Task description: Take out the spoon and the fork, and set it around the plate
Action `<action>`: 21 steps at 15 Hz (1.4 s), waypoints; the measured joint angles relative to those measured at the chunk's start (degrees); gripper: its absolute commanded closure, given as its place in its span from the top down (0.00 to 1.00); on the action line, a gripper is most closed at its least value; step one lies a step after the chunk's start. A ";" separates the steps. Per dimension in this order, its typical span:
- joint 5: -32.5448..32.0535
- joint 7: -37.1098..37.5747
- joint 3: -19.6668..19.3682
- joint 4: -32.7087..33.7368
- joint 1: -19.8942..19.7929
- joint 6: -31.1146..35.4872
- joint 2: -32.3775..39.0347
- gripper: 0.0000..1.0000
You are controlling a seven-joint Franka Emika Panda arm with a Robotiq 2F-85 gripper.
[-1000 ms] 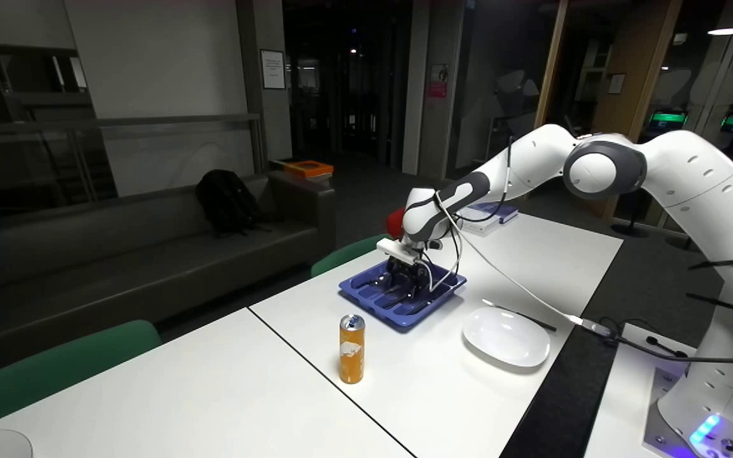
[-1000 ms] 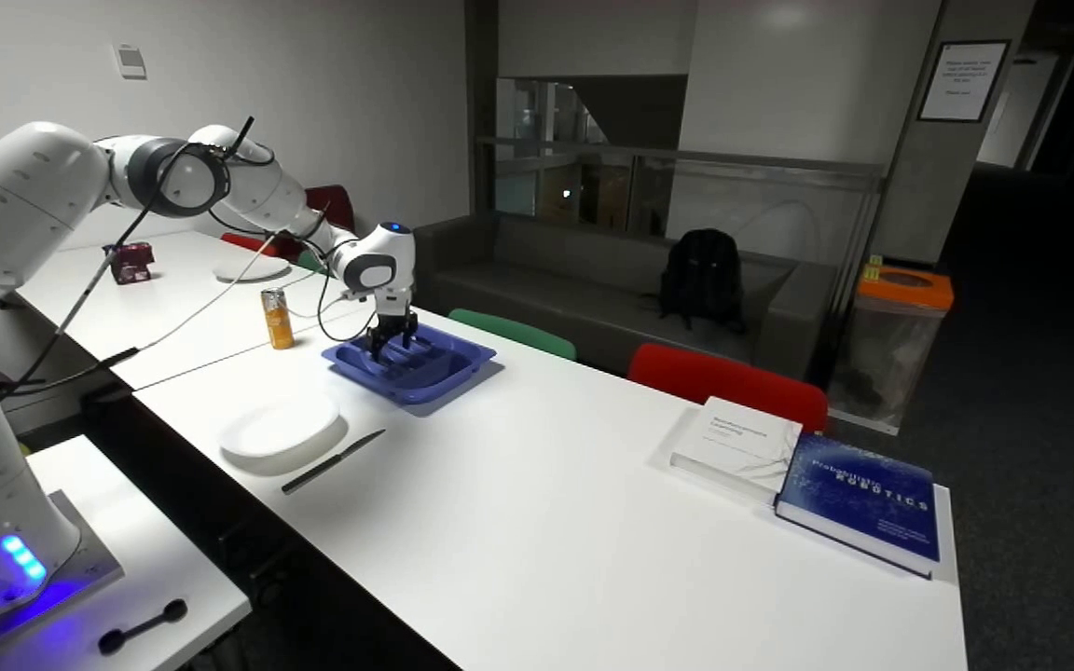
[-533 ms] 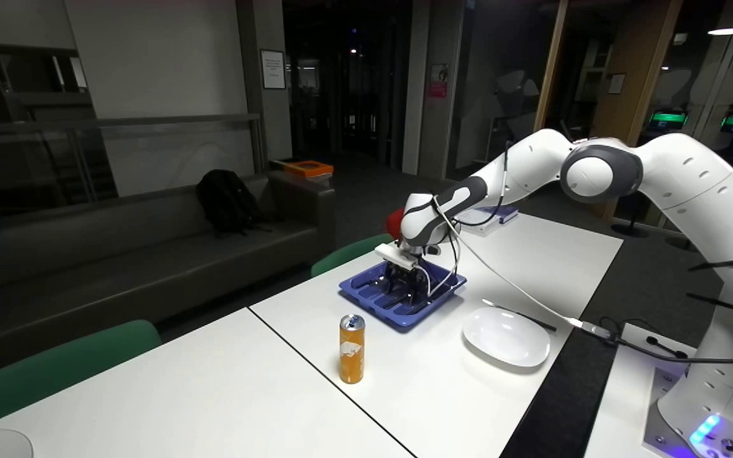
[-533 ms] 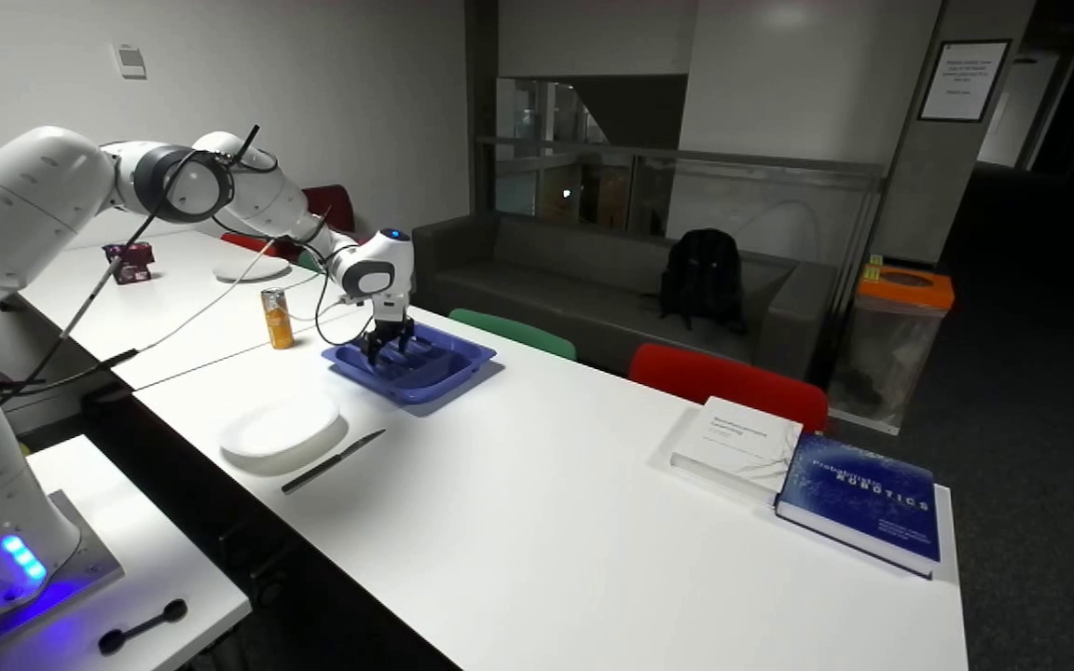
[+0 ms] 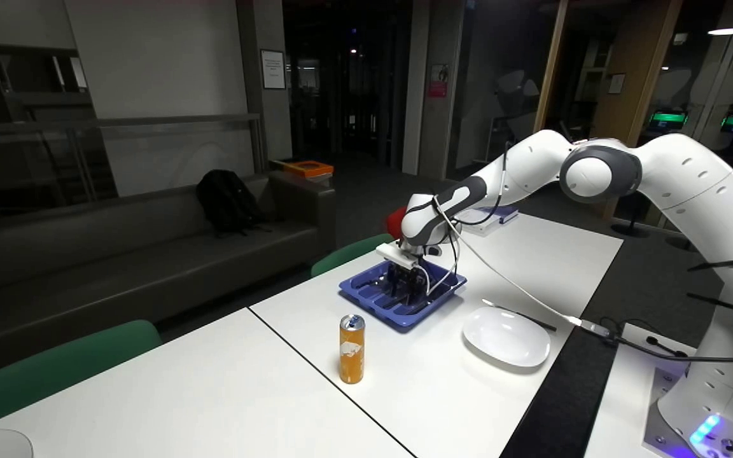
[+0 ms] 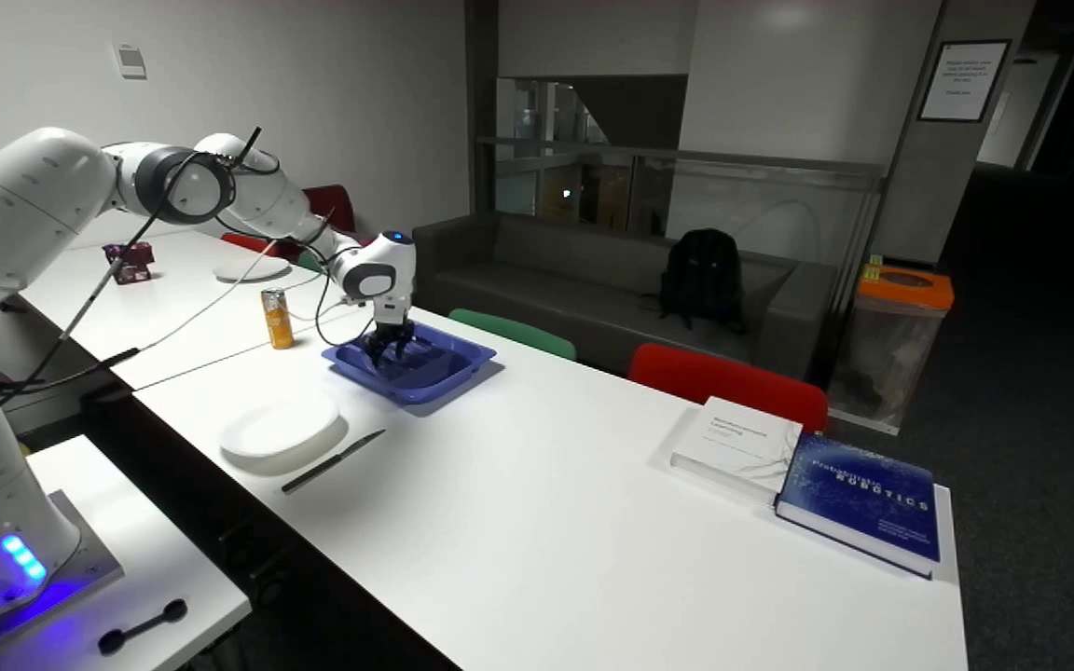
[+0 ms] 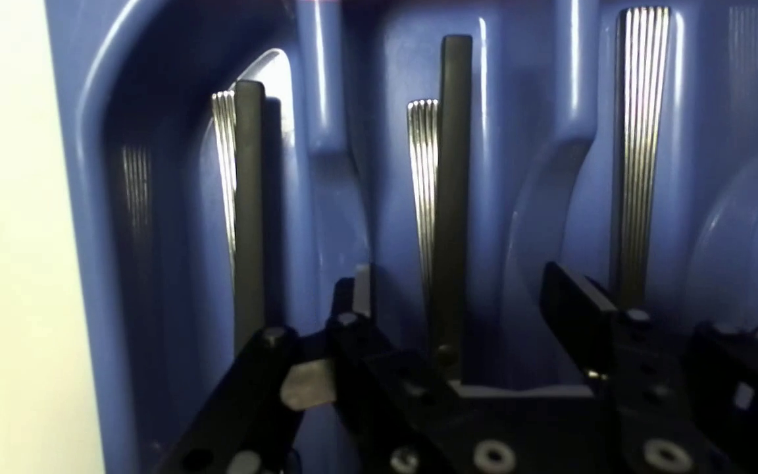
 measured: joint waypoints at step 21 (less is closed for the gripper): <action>0.03 1.09 -1.28 -4.81 0.92 -0.13 -7.18 0.03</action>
